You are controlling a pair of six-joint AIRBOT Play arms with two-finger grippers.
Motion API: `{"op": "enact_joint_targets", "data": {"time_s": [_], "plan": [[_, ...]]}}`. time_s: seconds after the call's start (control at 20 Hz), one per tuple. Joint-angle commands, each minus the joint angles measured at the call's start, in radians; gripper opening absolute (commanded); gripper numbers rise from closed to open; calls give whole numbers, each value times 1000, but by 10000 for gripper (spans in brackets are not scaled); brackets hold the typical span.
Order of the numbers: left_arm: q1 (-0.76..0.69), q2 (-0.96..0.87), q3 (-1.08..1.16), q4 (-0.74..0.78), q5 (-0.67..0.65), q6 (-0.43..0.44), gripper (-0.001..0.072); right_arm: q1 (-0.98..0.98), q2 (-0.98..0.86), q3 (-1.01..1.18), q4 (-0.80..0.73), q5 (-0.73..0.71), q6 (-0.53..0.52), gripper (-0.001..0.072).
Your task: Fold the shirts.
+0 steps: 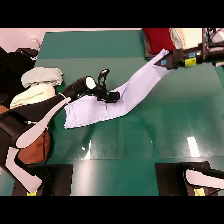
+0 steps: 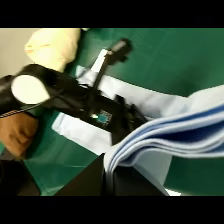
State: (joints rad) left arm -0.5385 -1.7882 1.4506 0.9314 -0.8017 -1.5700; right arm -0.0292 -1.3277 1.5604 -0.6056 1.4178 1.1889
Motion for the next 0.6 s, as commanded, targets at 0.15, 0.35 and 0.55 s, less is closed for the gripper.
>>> {"op": "enact_joint_targets", "data": {"time_s": [0.15,0.35,0.55], "plan": [[16,18,8,7,-4,-1,25,179,7,75,4,-35,59,11],[146,173,8,74,-56,0,25,282,-14,75,13,-69,61,11],[350,435,8,258,-121,0,25,491,-98,76,13,-206,59,11]]}}
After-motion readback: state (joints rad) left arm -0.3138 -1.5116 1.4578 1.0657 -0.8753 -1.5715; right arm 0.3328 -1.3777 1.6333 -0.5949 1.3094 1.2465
